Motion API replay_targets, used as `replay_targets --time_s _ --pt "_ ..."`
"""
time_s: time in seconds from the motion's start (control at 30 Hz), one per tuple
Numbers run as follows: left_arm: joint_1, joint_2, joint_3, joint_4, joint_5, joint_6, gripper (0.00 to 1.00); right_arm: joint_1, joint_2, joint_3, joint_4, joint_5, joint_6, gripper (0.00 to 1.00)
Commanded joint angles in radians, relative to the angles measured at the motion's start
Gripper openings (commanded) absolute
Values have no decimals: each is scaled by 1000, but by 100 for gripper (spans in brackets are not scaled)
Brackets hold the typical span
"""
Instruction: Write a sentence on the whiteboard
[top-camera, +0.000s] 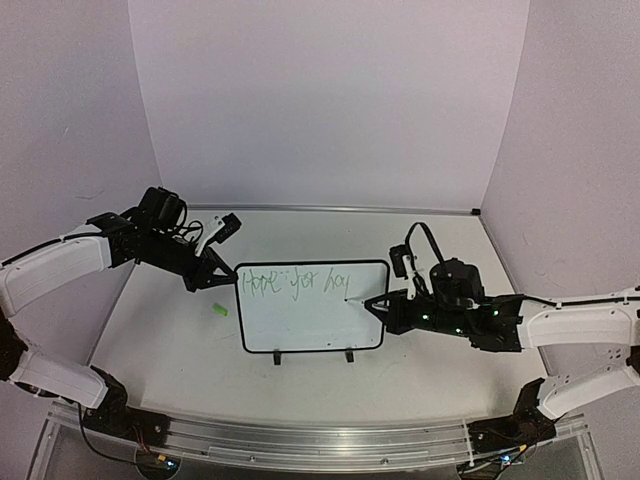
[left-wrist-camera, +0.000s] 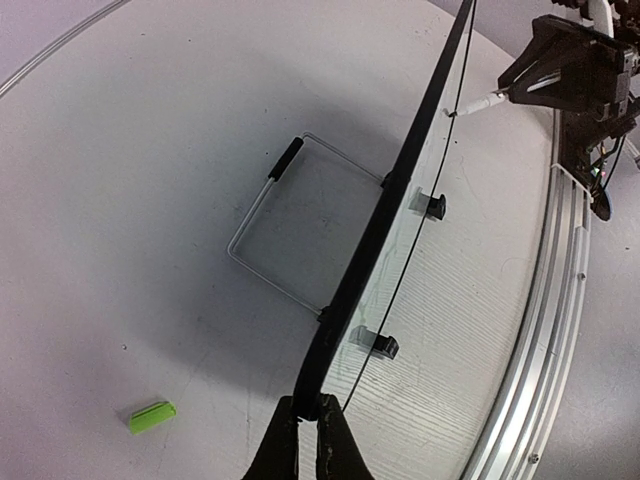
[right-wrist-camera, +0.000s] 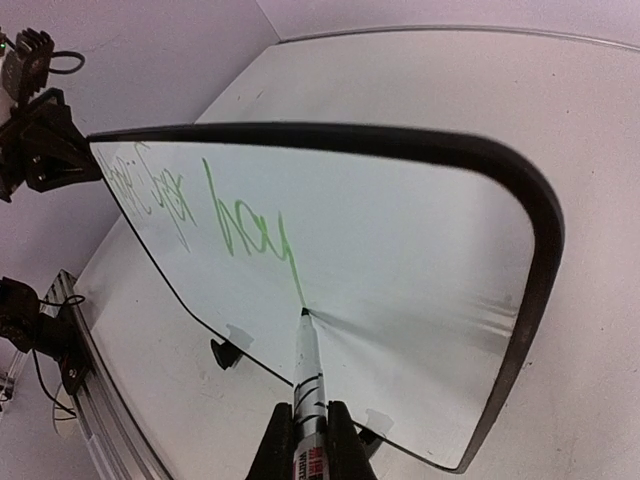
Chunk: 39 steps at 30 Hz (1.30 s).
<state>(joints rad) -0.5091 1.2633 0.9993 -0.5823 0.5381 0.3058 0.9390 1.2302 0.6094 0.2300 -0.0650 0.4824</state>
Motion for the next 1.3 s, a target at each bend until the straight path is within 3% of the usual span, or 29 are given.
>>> replay_targets --time_s 0.0,0.37,0.9,1.27 --pt "-9 2 15 -21 -42 25 0 -3 -5 -6 -21 4 18 0" --pt "-9 -3 16 -21 -40 25 0 -2 -145 -3 59 0 -11 0" --pt "-11 0 15 -20 -39 25 0 -2 -60 62 72 66 -60 0" --pt "-11 3 16 -21 -39 27 0 -2 -125 25 24 157 -41 0"
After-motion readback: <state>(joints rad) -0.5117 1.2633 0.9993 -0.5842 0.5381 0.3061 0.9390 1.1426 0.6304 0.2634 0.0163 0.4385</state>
